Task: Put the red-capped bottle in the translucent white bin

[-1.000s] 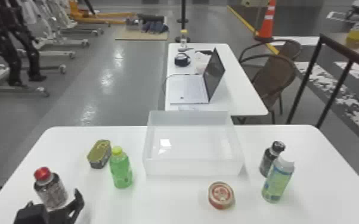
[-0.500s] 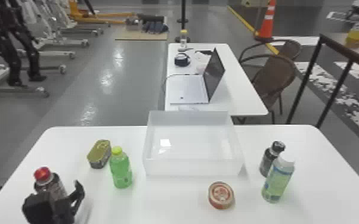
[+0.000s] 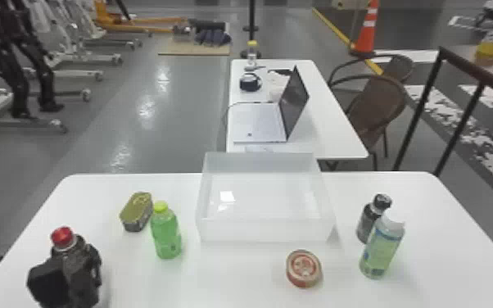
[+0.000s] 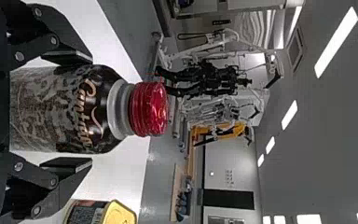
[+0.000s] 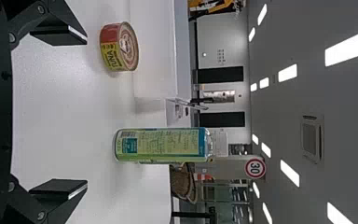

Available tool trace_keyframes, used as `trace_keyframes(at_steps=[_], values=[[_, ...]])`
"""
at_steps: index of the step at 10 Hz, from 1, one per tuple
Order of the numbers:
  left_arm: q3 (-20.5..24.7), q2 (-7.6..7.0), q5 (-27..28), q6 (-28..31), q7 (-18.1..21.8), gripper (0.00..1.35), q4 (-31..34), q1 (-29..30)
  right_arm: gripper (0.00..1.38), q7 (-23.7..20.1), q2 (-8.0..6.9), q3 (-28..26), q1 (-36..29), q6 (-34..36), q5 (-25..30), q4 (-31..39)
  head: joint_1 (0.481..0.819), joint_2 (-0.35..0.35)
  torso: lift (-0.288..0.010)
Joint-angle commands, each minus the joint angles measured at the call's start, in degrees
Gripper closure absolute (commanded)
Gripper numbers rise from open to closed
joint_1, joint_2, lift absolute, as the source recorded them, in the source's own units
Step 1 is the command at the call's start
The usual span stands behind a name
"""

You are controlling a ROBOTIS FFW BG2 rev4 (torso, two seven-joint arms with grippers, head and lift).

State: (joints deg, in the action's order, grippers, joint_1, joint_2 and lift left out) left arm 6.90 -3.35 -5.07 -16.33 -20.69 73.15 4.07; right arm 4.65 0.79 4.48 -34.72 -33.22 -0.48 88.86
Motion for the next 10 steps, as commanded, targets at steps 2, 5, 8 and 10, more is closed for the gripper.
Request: trace_keyframes(at_steps=[2, 5, 8, 10], values=[[-0.75, -0.25, -0.90, -0.54, -0.05, 0.99, -0.03, 0.33, 0.20, 0.00, 0.00, 0.00, 0.00, 0.00, -0.04, 0.00, 0.549, 0.000, -0.100], [-2.51, -1.48, 0.76, 2.36, -0.05, 0.99, 12.01, 5.16, 0.20, 0.00, 0.00, 0.00, -0.09, 0.00, -0.13, 0.00, 0.549, 0.000, -0.100], [-5.85, -2.18, -1.34, 12.73, 6.19, 0.99, 29.15, 6.04, 0.20, 0.00, -0.17, 0.00, -0.18, 0.00, -0.31, 0.00, 0.549, 0.000, -0.100], [-8.31, -2.36, -4.86, 20.38, 18.85, 0.99, 29.24, -1.17, 0.20, -0.17, -0.17, 0.00, 0.00, 0.00, -0.31, -0.18, 0.549, 0.000, -0.100]])
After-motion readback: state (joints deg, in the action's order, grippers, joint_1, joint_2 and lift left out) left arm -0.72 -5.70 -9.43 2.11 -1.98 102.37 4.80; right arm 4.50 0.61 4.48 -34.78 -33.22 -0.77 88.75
